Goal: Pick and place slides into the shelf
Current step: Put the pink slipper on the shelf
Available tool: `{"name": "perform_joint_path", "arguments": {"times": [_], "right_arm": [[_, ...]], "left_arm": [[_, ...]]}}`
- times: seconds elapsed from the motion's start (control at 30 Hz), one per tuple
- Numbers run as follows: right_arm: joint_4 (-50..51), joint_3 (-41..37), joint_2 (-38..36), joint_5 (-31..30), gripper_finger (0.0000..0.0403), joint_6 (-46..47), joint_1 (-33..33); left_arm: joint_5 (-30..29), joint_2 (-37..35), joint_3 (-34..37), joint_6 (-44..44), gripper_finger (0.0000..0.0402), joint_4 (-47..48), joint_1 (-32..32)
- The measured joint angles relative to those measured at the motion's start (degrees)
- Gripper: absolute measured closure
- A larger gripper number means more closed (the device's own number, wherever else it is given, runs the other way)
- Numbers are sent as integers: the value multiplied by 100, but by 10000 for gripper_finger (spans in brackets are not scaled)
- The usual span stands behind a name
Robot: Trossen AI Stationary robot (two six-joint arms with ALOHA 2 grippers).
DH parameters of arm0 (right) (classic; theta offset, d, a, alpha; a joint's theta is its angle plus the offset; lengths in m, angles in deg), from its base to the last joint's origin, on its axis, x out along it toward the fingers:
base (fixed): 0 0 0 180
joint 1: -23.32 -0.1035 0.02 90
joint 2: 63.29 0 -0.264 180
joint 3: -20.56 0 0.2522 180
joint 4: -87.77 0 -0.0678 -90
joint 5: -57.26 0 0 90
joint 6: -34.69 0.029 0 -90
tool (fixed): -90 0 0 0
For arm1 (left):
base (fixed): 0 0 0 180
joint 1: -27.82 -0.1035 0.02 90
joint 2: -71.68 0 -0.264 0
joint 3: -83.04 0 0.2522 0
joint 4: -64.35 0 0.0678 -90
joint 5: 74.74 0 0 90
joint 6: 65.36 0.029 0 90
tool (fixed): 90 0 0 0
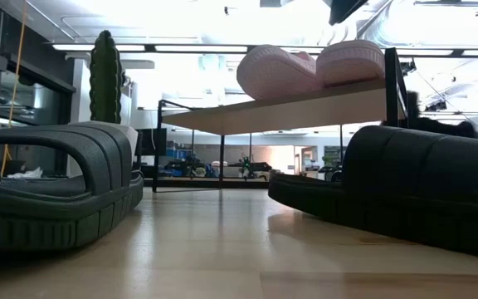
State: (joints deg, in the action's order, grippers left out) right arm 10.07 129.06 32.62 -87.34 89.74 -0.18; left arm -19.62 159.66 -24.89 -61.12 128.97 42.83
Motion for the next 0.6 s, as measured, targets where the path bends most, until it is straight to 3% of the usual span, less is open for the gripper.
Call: {"name": "perform_joint_path", "arguments": {"times": [0.17,0.37,0.6], "right_arm": [[-17,0,-140,-39,392,-7,185],[-59,0,-196,93,399,-178,542],[-637,0,-196,491,402,-926,1104]], "left_arm": [[20,-113,1,-50,397,41,211],[42,-167,6,-95,374,73,278],[40,-180,7,-170,382,87,264]]}}
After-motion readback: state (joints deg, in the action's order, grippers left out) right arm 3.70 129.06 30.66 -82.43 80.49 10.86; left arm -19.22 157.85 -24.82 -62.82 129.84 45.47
